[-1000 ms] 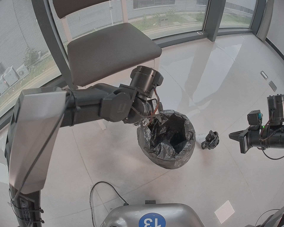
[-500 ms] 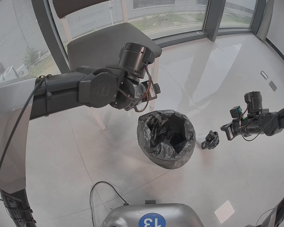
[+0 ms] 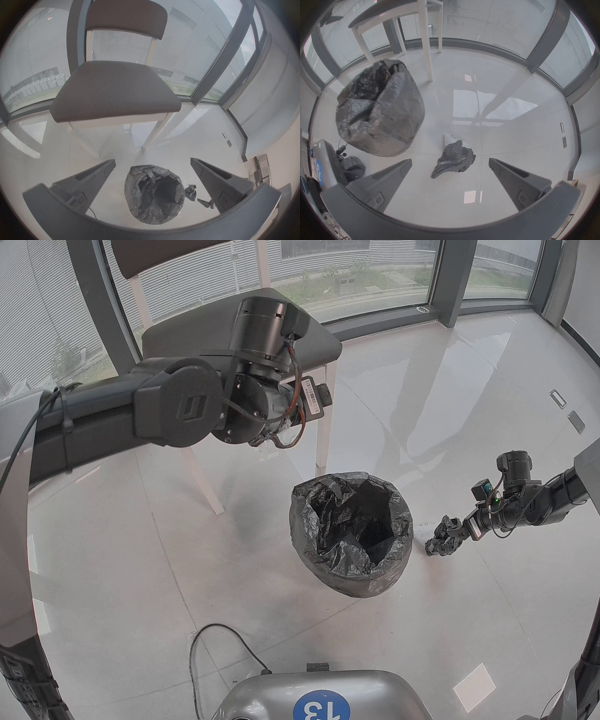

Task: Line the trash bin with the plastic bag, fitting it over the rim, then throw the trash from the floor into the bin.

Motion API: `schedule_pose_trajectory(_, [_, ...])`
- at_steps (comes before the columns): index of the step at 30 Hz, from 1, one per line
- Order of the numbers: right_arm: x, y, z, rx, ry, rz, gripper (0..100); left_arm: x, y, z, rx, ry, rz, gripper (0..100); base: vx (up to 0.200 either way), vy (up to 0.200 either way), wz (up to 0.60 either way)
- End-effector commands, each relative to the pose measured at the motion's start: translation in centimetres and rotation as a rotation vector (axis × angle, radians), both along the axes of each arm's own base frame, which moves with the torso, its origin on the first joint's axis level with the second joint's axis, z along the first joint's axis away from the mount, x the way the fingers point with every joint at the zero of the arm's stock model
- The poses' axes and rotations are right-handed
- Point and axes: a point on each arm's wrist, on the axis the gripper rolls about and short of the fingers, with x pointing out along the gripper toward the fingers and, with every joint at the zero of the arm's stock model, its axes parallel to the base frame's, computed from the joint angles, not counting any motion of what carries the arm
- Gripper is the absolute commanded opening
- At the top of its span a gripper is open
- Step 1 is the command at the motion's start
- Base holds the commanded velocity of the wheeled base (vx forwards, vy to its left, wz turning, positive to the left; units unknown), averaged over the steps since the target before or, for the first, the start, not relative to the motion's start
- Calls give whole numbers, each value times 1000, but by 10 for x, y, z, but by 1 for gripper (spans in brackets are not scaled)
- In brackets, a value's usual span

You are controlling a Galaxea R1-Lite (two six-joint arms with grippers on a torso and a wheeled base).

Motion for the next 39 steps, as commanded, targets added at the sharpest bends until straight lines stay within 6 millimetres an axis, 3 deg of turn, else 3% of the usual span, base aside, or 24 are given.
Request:
schedule_pose_trajectory(1, [27,-13,-39,-10,50,-16,100,-2,6,12,2,-47,-1,100,0,0,0])
schedule_pose_trajectory(16, [74,-7,-86,29,66,-11,100,1,6,14,-7,-72,13,100,0,0,0])
schedule_pose_trajectory(29, [88,-8,-114,42,80,-27,100,4,10,15,-18,-83,32,100,0,0,0])
schedule_pose_trajectory(30, [89,-8,-116,43,81,-28,0,4,10,15,-19,-87,37,100,0,0,0])
schedule_pose_trajectory(39, [90,-14,-116,47,80,-55,0,4,9,14,-16,-87,38,100,0,0,0])
